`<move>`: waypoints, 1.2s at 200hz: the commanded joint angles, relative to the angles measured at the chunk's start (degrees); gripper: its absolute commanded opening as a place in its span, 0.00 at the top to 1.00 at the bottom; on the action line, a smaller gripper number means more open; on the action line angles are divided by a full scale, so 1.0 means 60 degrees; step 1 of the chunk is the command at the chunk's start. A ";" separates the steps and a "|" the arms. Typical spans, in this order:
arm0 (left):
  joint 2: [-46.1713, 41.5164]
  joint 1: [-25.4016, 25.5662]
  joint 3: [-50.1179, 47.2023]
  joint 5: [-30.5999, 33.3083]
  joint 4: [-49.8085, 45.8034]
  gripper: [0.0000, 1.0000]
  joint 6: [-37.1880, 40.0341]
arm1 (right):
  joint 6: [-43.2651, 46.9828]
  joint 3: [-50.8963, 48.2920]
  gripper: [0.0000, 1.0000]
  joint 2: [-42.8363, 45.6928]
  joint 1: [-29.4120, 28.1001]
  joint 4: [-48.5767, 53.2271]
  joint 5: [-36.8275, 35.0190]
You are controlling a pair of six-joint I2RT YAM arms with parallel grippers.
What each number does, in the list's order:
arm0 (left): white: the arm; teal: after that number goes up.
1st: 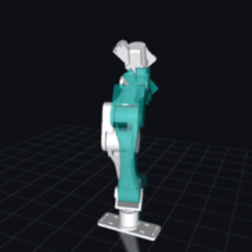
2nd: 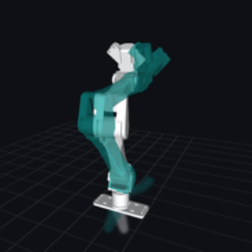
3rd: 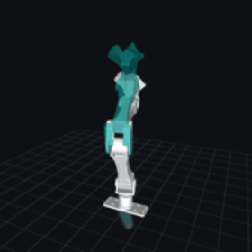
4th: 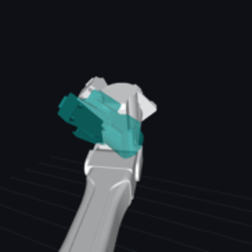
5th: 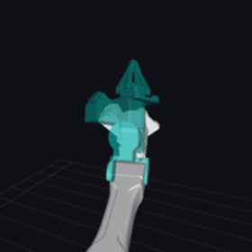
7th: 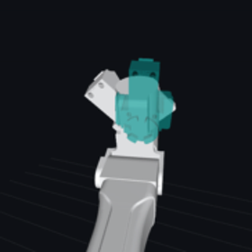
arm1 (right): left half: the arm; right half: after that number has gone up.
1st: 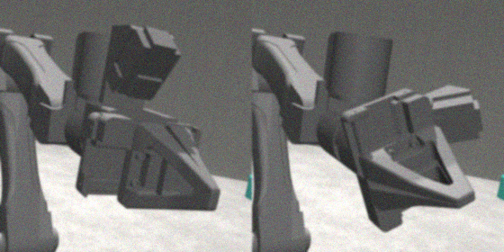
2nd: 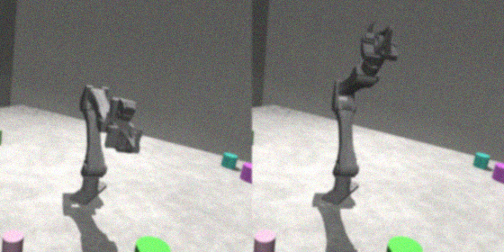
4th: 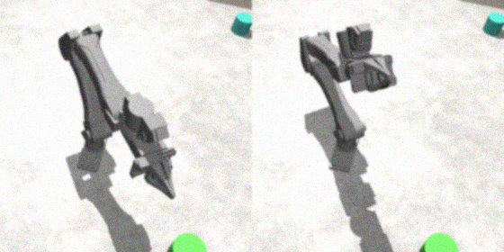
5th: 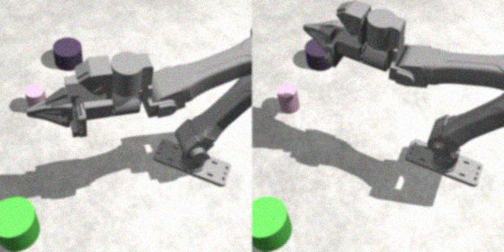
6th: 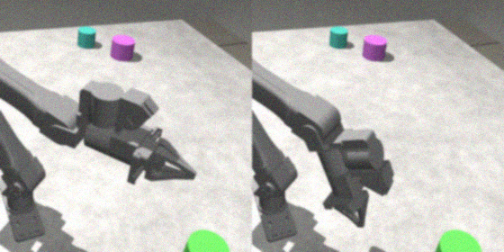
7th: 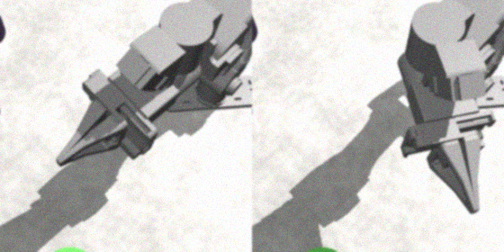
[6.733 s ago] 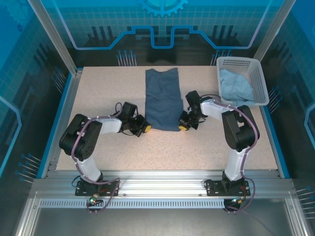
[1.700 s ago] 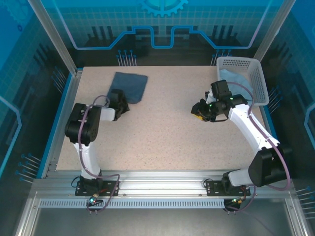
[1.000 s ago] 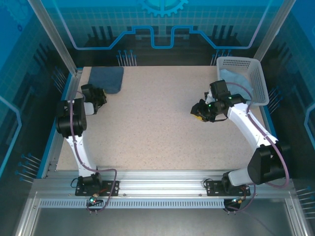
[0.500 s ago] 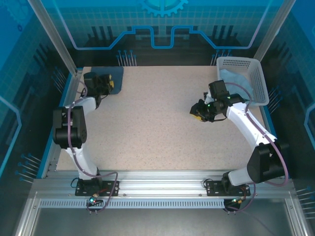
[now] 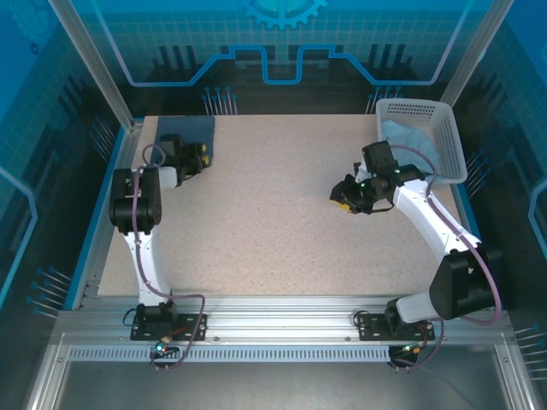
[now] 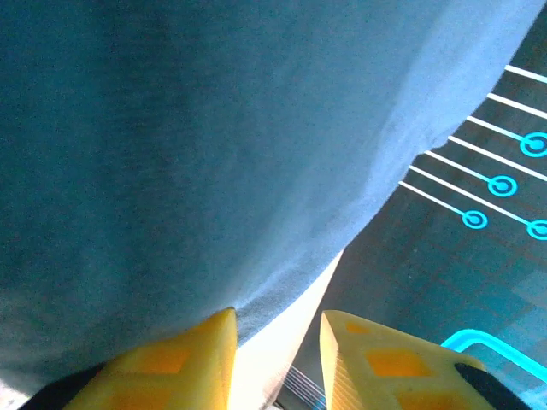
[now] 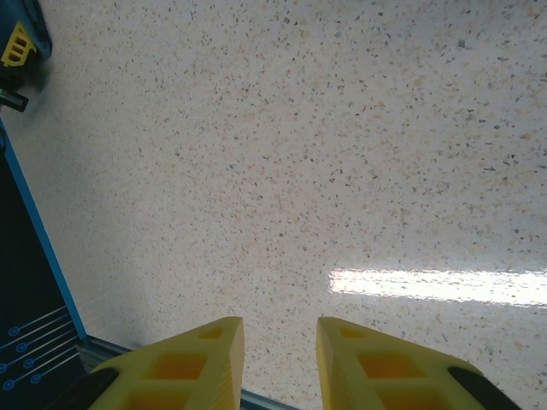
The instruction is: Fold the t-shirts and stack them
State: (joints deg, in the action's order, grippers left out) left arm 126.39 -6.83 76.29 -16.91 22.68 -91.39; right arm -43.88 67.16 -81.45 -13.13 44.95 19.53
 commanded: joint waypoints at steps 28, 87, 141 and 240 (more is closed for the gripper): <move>-0.1734 0.0153 -0.0377 -0.0484 0.0196 0.38 0.0990 | 0.0289 -0.0016 0.68 0.0737 -0.0058 -0.0370 -0.0207; -0.7238 0.0869 -0.2022 0.1396 -0.5628 0.01 0.5413 | -0.0292 -0.0297 0.13 0.2666 0.0423 -0.2767 0.0051; -1.1825 0.1842 -0.4424 0.4328 -0.8621 0.01 0.6774 | -0.0133 0.0173 0.00 0.3349 0.0539 -0.1658 -0.1125; -1.2917 0.2109 -0.9835 0.7272 -0.1131 0.01 1.4228 | 0.5924 -0.6292 0.00 0.4022 0.0874 -0.8012 -0.7854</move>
State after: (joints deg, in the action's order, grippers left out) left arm 43.72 5.54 22.02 26.09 -5.74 -15.81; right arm -21.30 36.45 -52.90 -8.82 18.48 -21.71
